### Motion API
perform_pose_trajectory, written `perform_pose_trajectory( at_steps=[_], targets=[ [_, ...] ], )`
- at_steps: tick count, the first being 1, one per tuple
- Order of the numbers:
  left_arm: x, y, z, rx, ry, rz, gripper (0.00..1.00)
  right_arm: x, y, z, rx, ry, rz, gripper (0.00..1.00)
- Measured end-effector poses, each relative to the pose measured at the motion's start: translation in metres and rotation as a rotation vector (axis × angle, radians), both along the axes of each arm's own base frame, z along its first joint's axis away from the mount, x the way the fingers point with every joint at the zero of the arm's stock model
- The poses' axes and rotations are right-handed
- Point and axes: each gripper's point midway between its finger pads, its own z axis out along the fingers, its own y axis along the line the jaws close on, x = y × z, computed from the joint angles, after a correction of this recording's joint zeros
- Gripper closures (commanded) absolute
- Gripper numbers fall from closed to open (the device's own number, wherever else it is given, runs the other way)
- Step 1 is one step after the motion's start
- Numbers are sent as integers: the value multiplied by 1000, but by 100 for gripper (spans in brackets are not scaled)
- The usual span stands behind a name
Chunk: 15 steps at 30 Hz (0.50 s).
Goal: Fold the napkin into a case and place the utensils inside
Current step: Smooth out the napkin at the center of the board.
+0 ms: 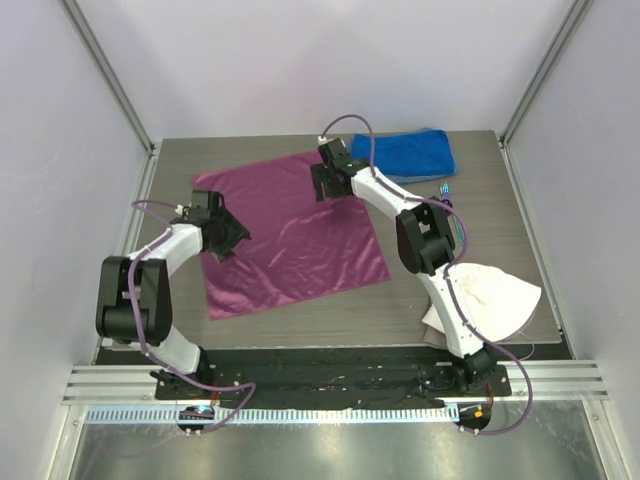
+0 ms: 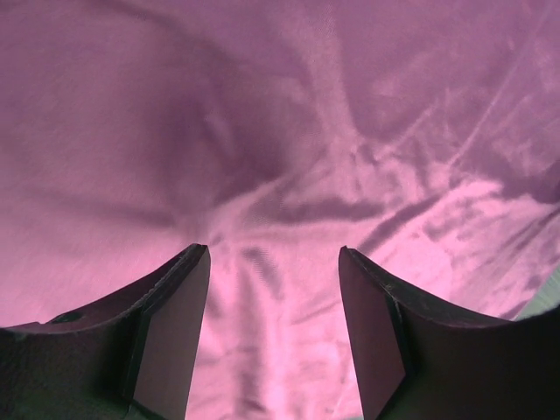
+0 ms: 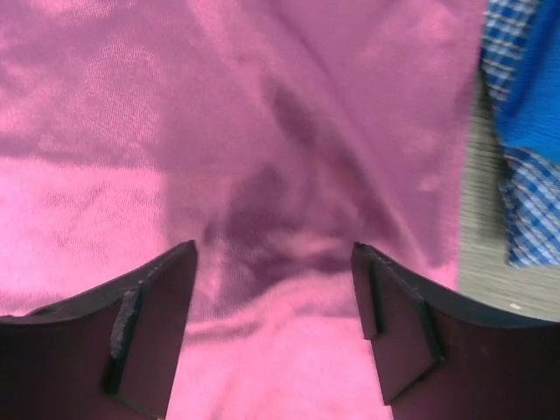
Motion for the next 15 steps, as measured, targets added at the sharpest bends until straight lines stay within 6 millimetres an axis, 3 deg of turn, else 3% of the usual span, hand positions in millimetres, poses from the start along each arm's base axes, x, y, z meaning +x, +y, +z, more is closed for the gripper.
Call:
perform_pose_trajectory(
  at_steps=[4,8,10,15],
  targets=[
    [-17,7,30,27,-31,21,36,-9,-3,11,6,30,-31,1],
    [-58,18,63,39,-56,94,39,-43,-13,35,42,87,-82,0],
    [-82,24,65,42,-33,136,42,-75,-24,55,66,114,-104,0],
    [-153,40,38,72,129,272,46,-140,-53,109,147,78,-131,2]
  ],
)
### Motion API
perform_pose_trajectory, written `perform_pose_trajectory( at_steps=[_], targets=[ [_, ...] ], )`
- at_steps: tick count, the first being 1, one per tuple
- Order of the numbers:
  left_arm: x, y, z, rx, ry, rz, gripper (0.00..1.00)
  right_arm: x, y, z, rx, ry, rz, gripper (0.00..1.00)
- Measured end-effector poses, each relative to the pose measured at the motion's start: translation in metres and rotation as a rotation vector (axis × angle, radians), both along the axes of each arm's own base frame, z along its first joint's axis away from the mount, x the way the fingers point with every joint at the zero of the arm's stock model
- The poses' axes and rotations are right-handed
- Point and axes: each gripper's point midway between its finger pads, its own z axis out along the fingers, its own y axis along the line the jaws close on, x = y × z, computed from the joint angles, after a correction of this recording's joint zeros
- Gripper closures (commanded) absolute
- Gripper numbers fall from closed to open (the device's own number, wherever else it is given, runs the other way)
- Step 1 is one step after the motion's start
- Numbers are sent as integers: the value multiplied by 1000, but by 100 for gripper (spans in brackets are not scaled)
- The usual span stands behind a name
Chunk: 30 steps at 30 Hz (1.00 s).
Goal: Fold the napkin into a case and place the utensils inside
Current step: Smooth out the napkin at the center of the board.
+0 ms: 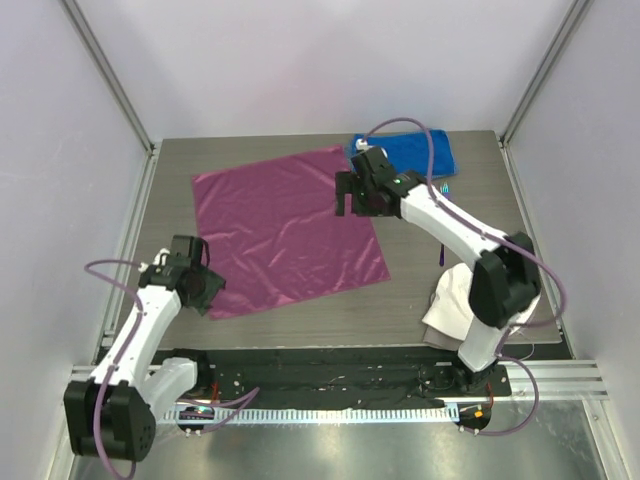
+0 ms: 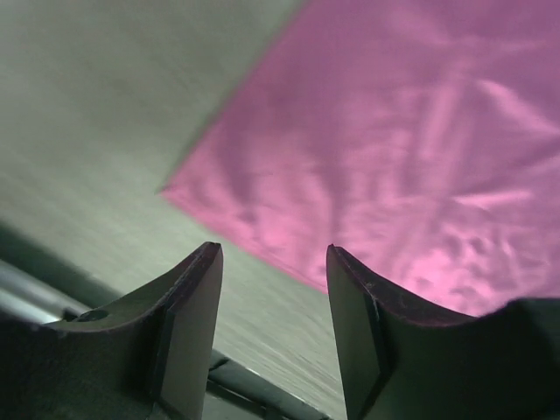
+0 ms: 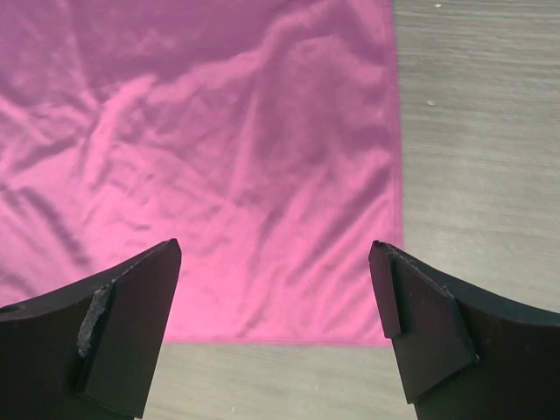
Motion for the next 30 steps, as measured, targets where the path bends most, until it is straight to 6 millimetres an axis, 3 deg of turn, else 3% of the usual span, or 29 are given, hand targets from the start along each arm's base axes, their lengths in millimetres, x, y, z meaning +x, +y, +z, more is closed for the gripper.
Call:
perform_pose_trajectory(
  at_steps=[2,5,15,24,30],
  targets=[
    [-20,7,-10,19,42,55,47,-15,-8,19,32,-36,-7,5],
    [-36,14,-24,31,79,117,49,-29,-17,28,54,-66,-10,8],
    [-38,24,-48,66,182,193,52,-68,-43,-14,-10,15,-9,8],
    [-36,29,-49,87,168,211,55,-75,-55,-14,-45,11,-34,7],
    [-45,30,-57,93,194,219,57,-78,-71,-21,-102,39,-85,7]
  ],
)
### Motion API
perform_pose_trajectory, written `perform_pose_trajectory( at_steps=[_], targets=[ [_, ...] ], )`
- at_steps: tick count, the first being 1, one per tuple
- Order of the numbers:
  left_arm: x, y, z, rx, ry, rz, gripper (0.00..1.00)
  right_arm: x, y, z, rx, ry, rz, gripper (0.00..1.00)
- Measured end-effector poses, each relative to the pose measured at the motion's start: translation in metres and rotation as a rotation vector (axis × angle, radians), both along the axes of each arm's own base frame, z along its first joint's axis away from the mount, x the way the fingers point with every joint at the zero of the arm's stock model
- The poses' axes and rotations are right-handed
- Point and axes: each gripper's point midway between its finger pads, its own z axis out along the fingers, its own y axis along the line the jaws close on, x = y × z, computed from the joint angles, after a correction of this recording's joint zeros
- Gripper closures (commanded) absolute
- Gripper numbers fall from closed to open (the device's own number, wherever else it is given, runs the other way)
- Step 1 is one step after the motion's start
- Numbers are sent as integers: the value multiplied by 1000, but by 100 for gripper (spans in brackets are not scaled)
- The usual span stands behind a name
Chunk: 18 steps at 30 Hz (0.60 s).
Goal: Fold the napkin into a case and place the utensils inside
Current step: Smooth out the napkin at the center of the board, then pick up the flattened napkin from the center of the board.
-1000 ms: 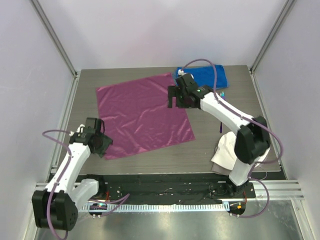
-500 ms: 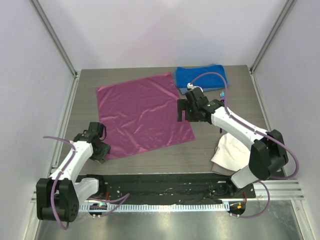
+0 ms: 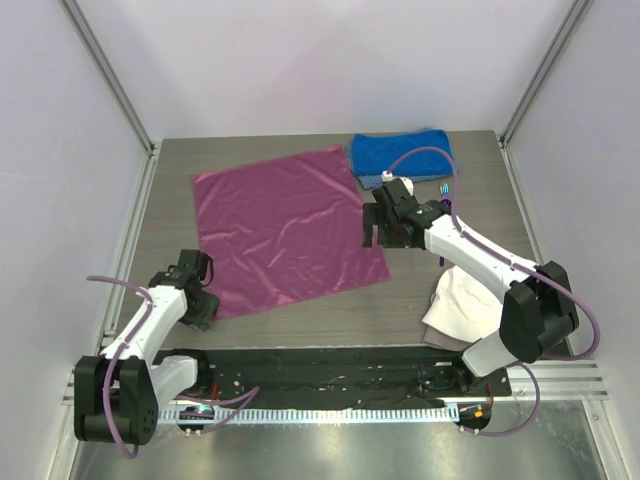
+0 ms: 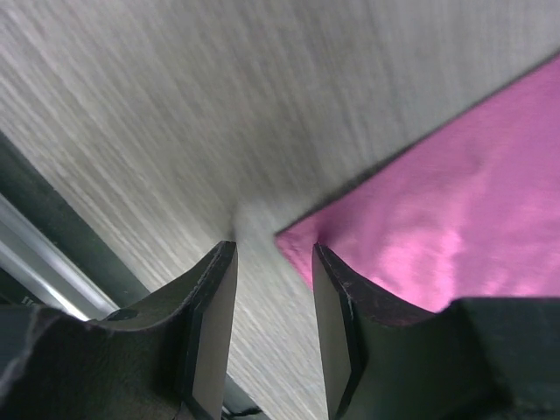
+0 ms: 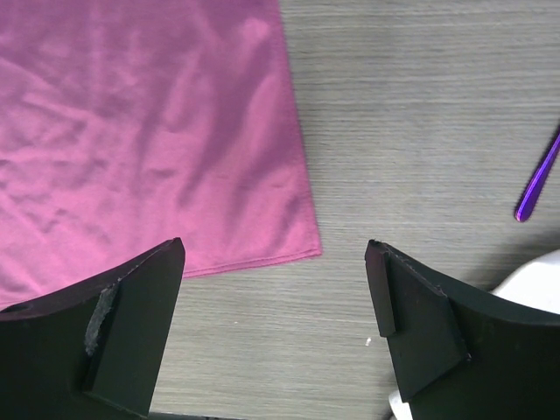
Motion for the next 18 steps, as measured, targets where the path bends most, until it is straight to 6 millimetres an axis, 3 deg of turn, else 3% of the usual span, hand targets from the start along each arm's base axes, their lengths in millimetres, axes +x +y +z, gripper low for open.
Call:
perform_pose_trajectory(
  at_steps=[3,11,17,18],
  targets=[
    [-8,0,-8,-3,24,0,58,-1,-5,-6,-23,17,-20,7],
    [-7,0,-10,-1,37,-7,61,-2,-8,-12,-42,36,-34,7],
    [-5,2,-10,4,32,-3,78,-2,-12,-14,-44,38,-43,6],
    [-4,2,-9,3,25,-1,86,-3,-13,-16,-44,46,-45,7]
  ],
)
